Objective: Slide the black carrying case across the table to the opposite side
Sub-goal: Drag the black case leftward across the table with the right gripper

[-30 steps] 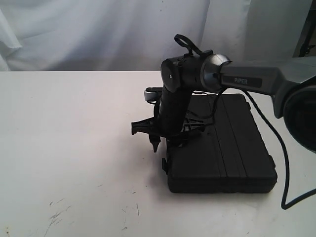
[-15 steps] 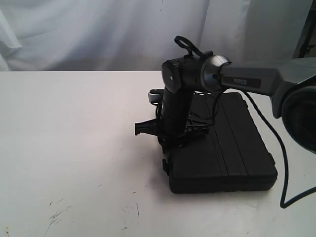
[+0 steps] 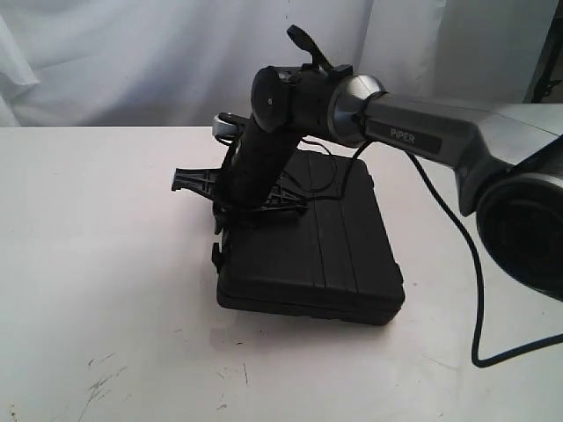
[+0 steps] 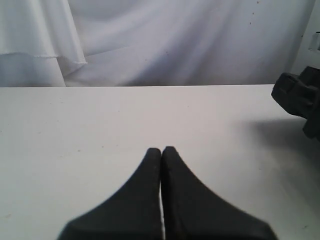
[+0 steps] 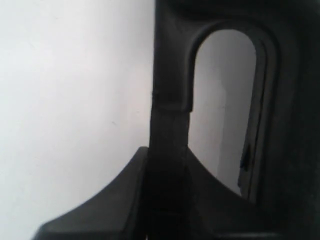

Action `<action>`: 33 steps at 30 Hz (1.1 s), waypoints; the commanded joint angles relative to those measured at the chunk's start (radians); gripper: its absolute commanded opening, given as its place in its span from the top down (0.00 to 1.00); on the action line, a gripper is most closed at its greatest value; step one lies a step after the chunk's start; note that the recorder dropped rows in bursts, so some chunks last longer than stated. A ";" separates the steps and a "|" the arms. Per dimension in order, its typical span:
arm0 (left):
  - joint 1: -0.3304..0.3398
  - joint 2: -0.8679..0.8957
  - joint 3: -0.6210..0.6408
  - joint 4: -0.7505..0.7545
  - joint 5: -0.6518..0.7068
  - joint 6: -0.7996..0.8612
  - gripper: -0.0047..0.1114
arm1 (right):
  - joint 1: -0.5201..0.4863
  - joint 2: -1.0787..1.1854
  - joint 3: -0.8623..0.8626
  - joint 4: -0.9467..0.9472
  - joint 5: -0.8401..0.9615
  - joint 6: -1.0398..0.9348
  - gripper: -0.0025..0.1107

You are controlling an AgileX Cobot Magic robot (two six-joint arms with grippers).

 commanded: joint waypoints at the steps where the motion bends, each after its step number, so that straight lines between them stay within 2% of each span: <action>1: 0.003 -0.005 0.004 -0.011 0.001 -0.001 0.96 | 0.020 -0.015 -0.017 0.032 -0.115 0.056 0.98; 16: 0.003 -0.005 0.004 -0.011 0.001 -0.001 0.96 | 0.042 0.015 -0.017 0.053 -0.198 0.086 0.98; 29: 0.003 -0.005 0.004 -0.011 0.001 -0.001 0.96 | 0.042 0.061 -0.017 0.029 -0.194 0.083 0.98; 32: 0.003 -0.005 0.004 -0.011 0.001 -0.001 0.96 | 0.042 0.065 -0.017 0.050 -0.205 0.041 0.88; 33: 0.003 -0.005 0.004 -0.011 0.001 -0.001 0.96 | 0.042 0.065 -0.017 0.072 -0.214 0.028 0.80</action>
